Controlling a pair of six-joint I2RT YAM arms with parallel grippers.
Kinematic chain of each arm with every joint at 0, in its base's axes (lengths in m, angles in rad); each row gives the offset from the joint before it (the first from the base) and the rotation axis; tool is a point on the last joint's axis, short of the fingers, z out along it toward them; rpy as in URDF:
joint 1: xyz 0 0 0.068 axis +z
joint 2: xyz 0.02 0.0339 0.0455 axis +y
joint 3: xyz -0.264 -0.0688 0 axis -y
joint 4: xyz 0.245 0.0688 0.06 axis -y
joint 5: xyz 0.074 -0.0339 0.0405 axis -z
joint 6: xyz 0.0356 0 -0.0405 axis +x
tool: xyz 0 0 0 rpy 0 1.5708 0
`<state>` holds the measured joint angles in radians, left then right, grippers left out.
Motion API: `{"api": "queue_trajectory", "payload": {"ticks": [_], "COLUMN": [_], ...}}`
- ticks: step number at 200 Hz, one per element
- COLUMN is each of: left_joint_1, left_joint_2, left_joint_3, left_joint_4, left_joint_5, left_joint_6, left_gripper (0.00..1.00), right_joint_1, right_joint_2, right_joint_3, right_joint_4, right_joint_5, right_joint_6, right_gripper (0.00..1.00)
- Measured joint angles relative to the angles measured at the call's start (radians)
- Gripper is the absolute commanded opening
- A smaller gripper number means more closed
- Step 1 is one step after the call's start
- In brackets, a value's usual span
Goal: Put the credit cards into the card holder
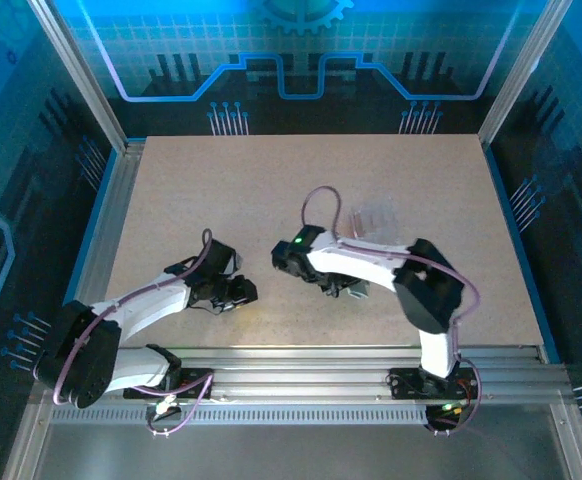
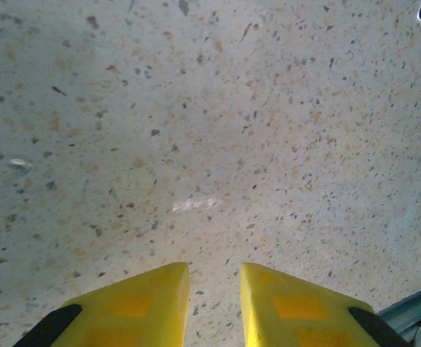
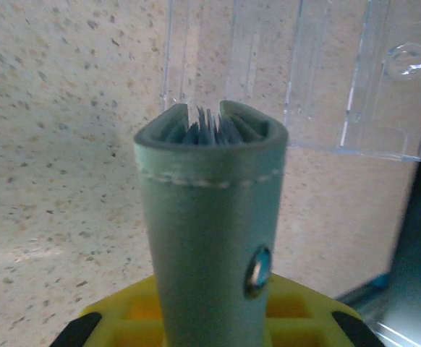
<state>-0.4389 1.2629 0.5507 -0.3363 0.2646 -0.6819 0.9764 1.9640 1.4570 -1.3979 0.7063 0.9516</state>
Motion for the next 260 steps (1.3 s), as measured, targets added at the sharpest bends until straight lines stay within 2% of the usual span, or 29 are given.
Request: {"api": "queue_trajectory", "payload": {"ticks": [25, 56, 79, 105, 122, 137, 160, 198, 228, 260], "left_joint_1": [0.012, 0.034, 0.051, 0.052, 0.032, -0.021, -0.131, -0.249, -0.286, -0.304], "left_joint_2": [-0.014, -0.057, -0.087, -0.084, -0.064, -0.027, 0.074, 0.278, 0.410, 0.467], "left_joint_3": [-0.002, -0.010, -0.010, 0.002, 0.038, 0.099, 0.222, 0.377, 0.438, 0.451], "left_joint_4": [-0.014, -0.040, -0.055, -0.071, -0.089, -0.098, -0.096, -0.073, -0.073, -0.076], "left_joint_5": [0.000, -0.007, -0.006, 0.014, 0.021, 0.020, 0.024, 0.023, 0.016, -0.003], "left_joint_6": [-0.002, -0.019, -0.025, -0.007, 0.014, 0.034, 0.055, 0.080, 0.092, 0.107], "left_gripper": [0.28, 0.31, 0.34, 0.34, 0.37, 0.40, 0.41, 0.41, 0.41, 0.41], "right_joint_1": [0.060, 0.092, 0.084, 0.042, -0.028, -0.116, -0.261, -0.375, -0.405, -0.418], "right_joint_2": [0.122, 0.177, 0.146, 0.000, -0.155, -0.271, -0.380, -0.404, -0.404, -0.396], "right_joint_3": [0.076, 0.148, 0.133, 0.051, -0.040, -0.116, -0.261, -0.450, -0.472, -0.472], "right_joint_4": [-0.016, 0.115, 0.266, 0.418, 0.485, 0.514, 0.562, 0.628, 0.679, 0.727], "right_joint_5": [0.012, -0.110, -0.257, -0.423, -0.496, -0.521, -0.568, -0.712, -0.782, -0.825], "right_joint_6": [0.009, -0.081, -0.172, -0.256, -0.297, -0.315, -0.352, -0.396, -0.420, -0.434], "right_gripper": [0.37, 0.61, 0.65, 0.64, 0.54, 0.44, 0.39, 0.37, 0.31, 0.23]}}
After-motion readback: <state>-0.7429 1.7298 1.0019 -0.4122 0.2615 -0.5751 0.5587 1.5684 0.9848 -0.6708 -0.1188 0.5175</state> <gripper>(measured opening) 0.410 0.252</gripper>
